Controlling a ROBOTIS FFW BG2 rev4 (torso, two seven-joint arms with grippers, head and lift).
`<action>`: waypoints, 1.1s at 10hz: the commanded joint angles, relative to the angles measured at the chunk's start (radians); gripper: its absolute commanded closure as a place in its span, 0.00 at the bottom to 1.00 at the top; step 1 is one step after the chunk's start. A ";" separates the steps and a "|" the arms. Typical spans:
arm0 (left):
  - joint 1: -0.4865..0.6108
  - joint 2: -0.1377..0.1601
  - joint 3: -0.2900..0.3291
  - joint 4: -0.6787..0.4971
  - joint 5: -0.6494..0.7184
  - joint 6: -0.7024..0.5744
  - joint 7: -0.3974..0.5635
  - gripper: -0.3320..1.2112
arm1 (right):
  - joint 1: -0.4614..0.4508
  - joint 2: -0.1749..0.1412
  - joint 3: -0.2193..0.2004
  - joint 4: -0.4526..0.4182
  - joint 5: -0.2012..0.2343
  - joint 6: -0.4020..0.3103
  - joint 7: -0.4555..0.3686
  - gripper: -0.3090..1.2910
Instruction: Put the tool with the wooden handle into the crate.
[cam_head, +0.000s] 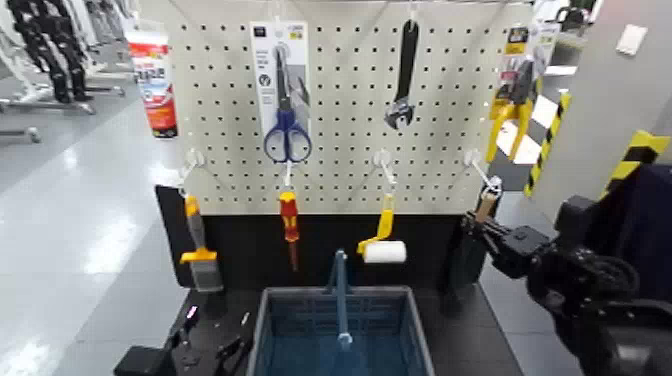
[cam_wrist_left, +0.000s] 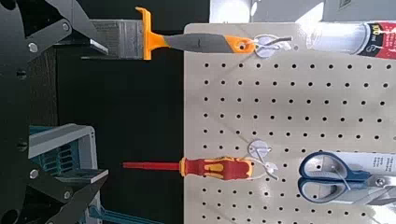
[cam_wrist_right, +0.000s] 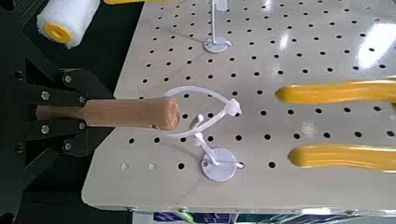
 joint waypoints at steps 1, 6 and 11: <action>-0.004 0.004 -0.006 0.002 0.002 0.001 0.000 0.45 | 0.039 0.006 -0.032 -0.101 0.015 0.053 -0.003 0.92; -0.013 0.012 -0.015 0.008 0.005 0.003 0.000 0.45 | 0.163 0.044 -0.095 -0.367 0.036 0.228 -0.003 0.92; -0.011 0.012 -0.016 0.005 0.005 0.010 0.000 0.45 | 0.251 0.100 -0.001 -0.543 -0.036 0.400 0.039 0.92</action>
